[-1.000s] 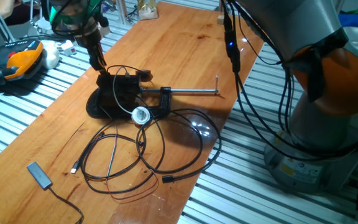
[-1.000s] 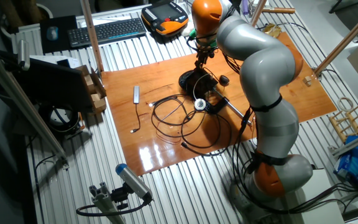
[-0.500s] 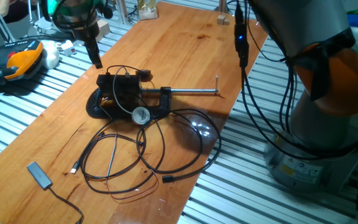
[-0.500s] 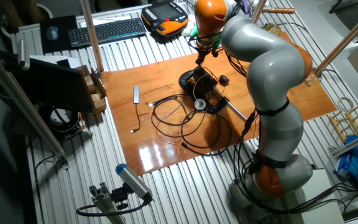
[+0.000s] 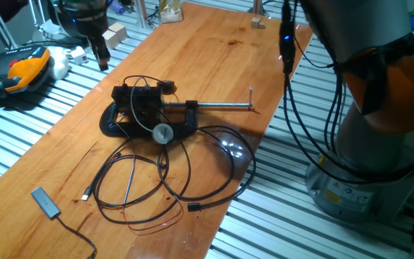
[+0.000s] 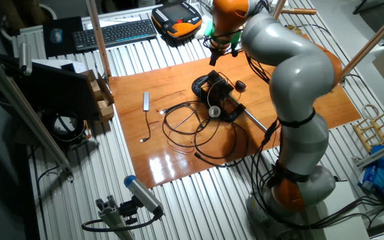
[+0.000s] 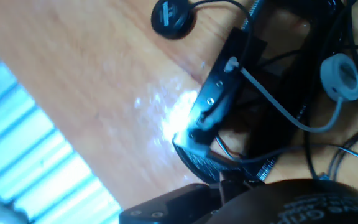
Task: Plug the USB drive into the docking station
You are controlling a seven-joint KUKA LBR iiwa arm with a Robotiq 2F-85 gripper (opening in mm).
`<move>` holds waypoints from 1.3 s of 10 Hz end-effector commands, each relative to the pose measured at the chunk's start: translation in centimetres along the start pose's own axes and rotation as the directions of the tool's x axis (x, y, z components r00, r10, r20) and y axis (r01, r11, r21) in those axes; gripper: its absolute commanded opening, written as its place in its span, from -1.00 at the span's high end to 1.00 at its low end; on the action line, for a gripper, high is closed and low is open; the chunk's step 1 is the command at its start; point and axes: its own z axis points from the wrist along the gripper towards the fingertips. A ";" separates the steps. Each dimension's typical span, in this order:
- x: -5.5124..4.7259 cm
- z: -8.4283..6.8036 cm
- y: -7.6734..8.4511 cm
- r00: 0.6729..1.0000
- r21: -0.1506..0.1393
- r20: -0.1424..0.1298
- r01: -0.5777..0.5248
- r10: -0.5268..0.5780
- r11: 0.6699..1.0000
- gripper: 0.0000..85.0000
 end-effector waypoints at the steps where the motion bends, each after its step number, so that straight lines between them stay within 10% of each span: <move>1: 0.3 -0.3 -0.1 0.735 0.010 -0.077 0.676 -0.673 0.737 1.00; 5: 0.9 -1.5 -0.1 0.186 0.011 -0.111 0.982 -0.976 0.186 1.00; 8: 0.4 -1.9 -0.1 -0.113 -0.016 -0.091 0.994 -0.989 -0.112 1.00; 13: 0.2 -1.7 -0.5 -0.251 -0.018 -0.091 0.968 -0.964 -0.250 1.00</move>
